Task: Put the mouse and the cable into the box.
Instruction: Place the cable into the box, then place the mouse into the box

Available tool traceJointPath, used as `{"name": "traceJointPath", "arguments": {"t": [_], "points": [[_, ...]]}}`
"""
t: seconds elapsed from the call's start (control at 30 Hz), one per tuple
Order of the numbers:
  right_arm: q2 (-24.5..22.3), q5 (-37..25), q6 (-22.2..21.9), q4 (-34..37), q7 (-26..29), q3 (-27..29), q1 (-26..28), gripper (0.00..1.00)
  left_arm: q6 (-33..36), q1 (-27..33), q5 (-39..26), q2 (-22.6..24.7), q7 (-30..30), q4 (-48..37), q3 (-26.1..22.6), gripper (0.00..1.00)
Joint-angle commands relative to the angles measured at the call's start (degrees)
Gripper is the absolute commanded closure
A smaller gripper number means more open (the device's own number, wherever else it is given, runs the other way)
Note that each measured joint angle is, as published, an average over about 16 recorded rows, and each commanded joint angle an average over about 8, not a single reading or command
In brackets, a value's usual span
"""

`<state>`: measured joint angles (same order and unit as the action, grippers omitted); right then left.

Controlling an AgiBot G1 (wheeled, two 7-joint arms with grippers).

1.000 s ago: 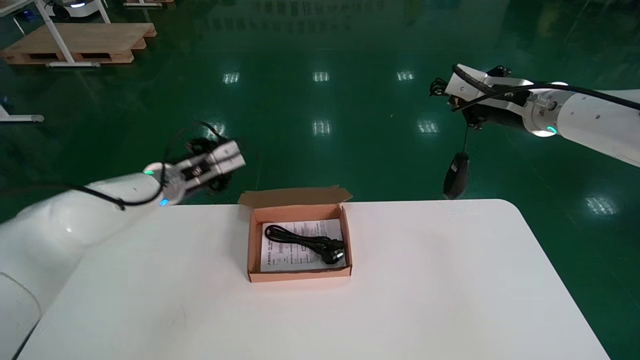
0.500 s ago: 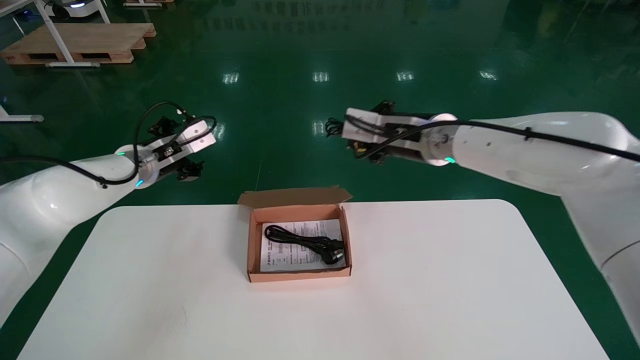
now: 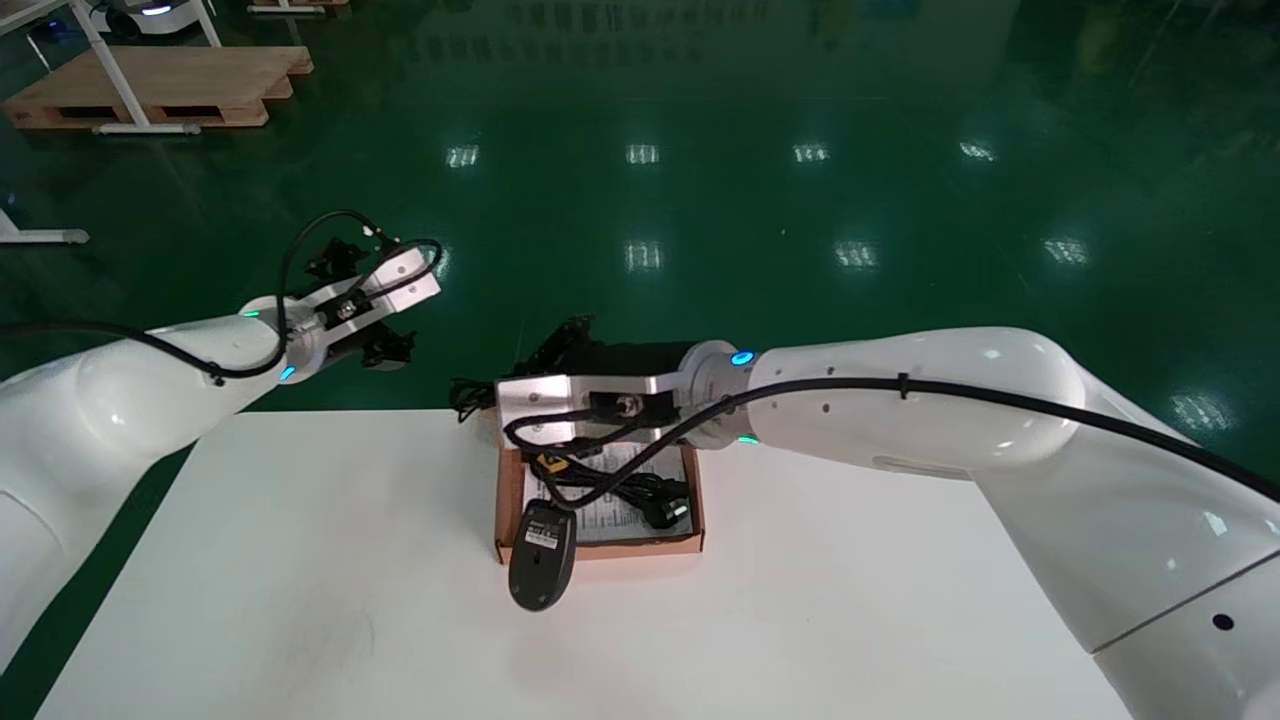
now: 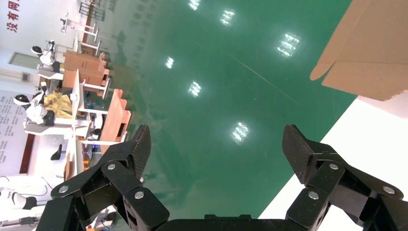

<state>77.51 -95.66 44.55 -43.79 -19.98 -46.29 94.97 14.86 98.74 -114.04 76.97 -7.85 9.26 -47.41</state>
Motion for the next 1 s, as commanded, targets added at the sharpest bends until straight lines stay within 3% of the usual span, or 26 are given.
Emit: {"name": "traceJointPath", "arguments": {"t": [0.03,0.47,0.87,1.0], "points": [[-0.3,1.5,0.7,-2.0,0.3,-1.4,-0.4,1.0,0.0,0.0,-0.1,0.0,-0.2,0.0,-0.2,0.0],[-0.2,1.5,0.7,-4.4,3.5,-5.8,-1.0,1.0,0.0,0.0,-0.3,-0.1,-1.4,0.3,-1.1,0.0],[0.4,2.1,-4.9,-1.3,8.2,-12.1,-1.1,0.99,-0.1,0.0,-0.5,-0.1,-2.4,0.5,-1.9,0.0],[0.6,0.6,-7.3,1.0,10.5,-14.9,-1.7,0.53,-0.1,0.0,-0.5,-0.1,-2.6,0.6,-2.1,0.0]]}}
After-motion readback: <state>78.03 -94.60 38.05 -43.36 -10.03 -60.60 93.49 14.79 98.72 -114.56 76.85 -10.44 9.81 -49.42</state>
